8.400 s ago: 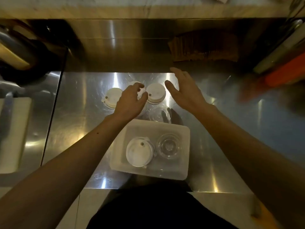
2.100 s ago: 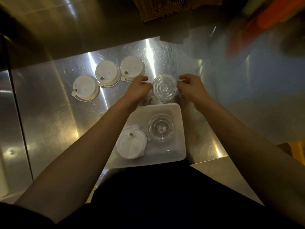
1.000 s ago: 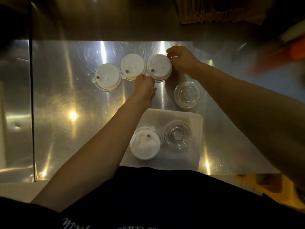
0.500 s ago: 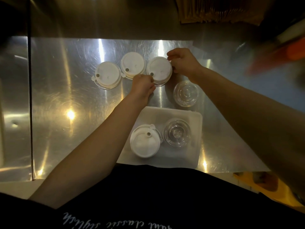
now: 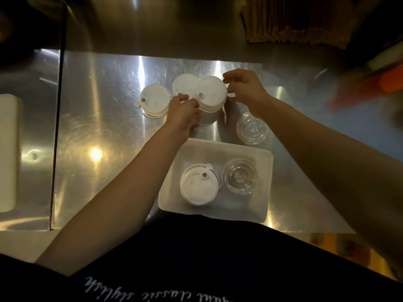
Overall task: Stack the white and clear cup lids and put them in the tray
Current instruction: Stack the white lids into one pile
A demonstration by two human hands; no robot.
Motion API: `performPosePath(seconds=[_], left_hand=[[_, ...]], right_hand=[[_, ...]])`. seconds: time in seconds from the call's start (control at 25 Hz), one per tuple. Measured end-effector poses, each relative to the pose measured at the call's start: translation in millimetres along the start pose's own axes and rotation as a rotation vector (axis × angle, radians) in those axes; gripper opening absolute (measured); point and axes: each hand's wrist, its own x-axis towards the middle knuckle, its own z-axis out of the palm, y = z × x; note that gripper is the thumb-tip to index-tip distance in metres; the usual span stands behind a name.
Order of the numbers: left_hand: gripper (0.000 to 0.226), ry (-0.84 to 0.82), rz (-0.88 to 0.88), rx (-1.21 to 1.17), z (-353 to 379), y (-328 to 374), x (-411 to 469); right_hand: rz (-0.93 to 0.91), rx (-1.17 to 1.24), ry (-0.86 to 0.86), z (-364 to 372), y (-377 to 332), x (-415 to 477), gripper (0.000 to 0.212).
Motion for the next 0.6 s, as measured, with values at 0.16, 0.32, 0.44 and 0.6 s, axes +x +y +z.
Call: performPosePath(seconds=[0.16,0.32,0.44,0.6], left_hand=[[0.043,0.054,0.036,0.098,-16,2,7],[0.054,0.097,0.025,0.064,-23,2,11],[0.059,0.109,0.016,0.088,-24,2,10],[0.059,0.109,0.001,0.085,-24,2,9]], right_hand=[[-0.023,-0.047,-0.026,16,-10,6,0.038],[-0.048,-0.098,-0.05,31,-15,17,0.039],[-0.062,-0.116,-0.055,38,-18,23,0.042],[-0.055,-0.163,-0.044,46,-18,28,0.044]])
